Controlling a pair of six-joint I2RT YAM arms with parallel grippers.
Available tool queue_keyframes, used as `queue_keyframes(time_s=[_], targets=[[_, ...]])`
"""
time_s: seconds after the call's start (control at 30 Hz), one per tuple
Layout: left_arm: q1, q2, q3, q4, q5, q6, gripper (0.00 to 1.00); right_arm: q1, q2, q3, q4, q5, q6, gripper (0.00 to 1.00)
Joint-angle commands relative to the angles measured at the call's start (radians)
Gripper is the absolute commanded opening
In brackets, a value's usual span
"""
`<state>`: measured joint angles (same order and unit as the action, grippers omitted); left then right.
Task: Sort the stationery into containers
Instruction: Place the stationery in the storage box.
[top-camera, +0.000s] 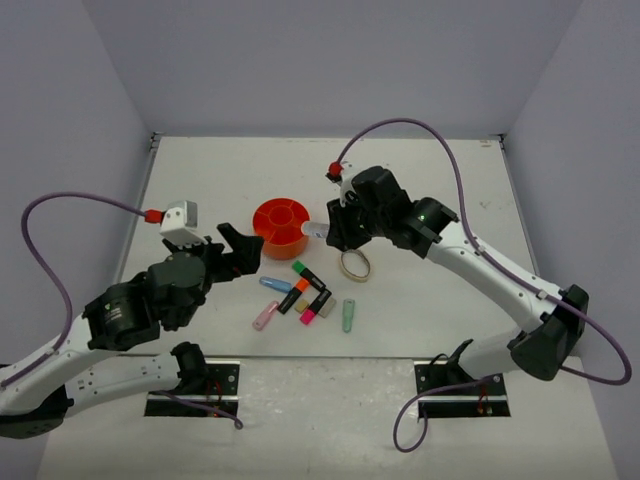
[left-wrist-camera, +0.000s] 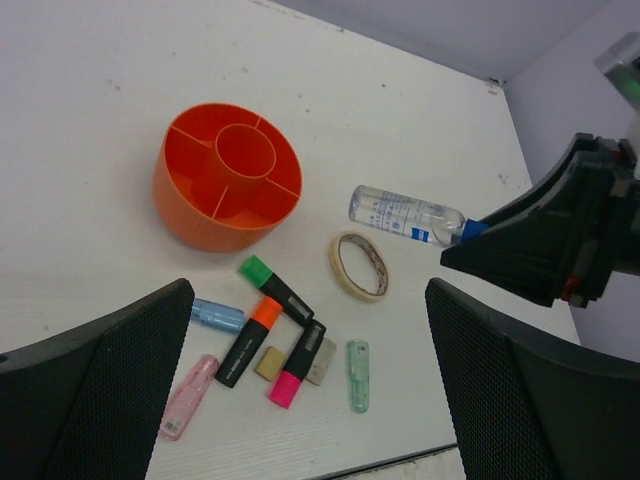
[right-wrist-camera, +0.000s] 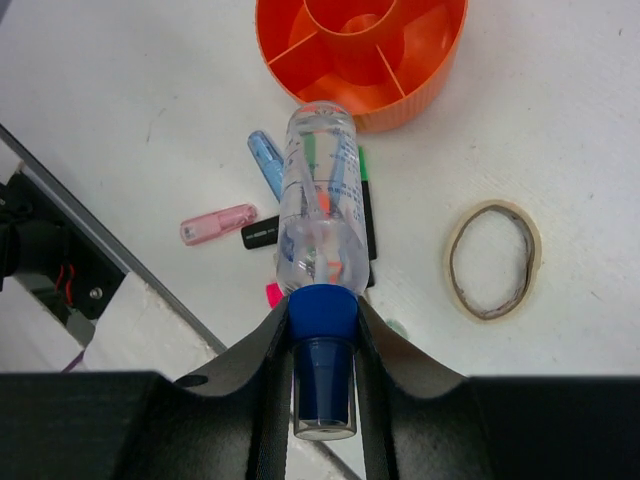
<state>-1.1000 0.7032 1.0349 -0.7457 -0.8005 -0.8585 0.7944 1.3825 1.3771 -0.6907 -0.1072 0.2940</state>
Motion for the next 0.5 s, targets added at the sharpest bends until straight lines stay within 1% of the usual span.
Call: queue_keyframes(time_s=[0.0, 0.07, 0.17, 0.33, 0.47], targets=[[0.002, -0.046, 0.071, -0.196, -0.069, 0.069, 1.00, -0.003, 0.097, 0.169, -0.110, 0.052, -0.058, 0.00], [0.002, -0.060, 0.076, -0.281, -0.133, 0.027, 1.00, -0.001, 0.166, 0.234, -0.133, 0.050, -0.060, 0.00], [0.002, -0.096, 0.042, -0.356, -0.212, -0.042, 1.00, 0.006, 0.237, 0.299, -0.151, 0.042, -0.057, 0.00], [0.001, -0.185, -0.072, -0.375, -0.269, -0.134, 1.00, 0.053, 0.322, 0.374, -0.167, 0.059, -0.046, 0.00], [0.002, -0.226, -0.078, -0.375, -0.270, -0.141, 1.00, 0.088, 0.414, 0.467, -0.224, 0.120, -0.042, 0.00]])
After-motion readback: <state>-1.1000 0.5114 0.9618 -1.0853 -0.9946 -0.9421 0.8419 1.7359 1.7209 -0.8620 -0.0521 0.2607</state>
